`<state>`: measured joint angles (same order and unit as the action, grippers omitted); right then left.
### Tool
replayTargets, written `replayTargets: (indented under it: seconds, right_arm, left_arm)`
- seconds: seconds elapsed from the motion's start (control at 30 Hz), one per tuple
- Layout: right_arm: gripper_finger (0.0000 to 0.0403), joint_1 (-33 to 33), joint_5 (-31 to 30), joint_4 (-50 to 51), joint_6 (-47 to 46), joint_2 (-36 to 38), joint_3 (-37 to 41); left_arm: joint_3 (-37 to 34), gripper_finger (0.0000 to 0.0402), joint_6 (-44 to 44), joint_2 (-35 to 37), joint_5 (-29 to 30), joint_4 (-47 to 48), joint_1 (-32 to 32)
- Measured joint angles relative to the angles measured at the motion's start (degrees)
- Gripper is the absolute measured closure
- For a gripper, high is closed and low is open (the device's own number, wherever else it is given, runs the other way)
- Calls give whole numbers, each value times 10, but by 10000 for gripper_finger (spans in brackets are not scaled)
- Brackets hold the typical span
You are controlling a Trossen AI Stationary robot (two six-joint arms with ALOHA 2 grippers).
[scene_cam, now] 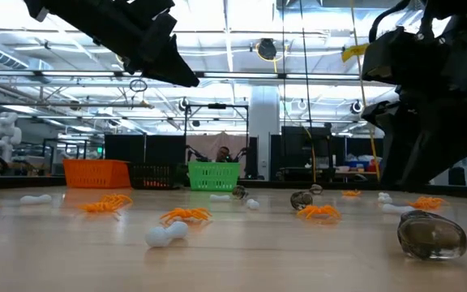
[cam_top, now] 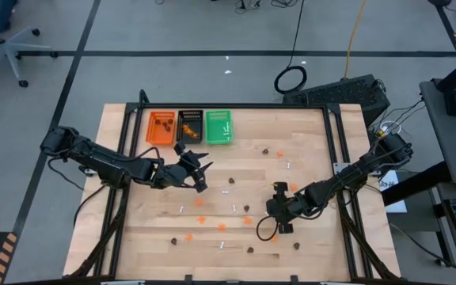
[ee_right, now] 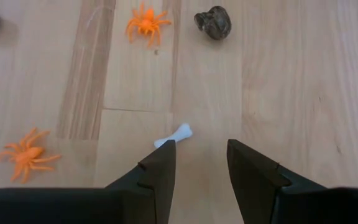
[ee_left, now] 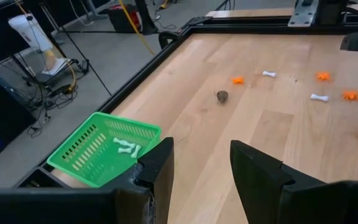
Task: Sort Halloween decoration
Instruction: Put the white bone toy into the green bin
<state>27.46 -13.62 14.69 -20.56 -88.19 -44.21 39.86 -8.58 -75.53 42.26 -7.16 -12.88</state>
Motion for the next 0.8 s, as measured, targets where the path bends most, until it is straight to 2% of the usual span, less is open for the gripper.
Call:
replayTargets:
  seconds: [0.8]
  right_arm:
    - [273, 11, 20, -38, -49, -46, -1]
  left_arm:
    - [0, 247, 0, 0, 0, 1, 0]
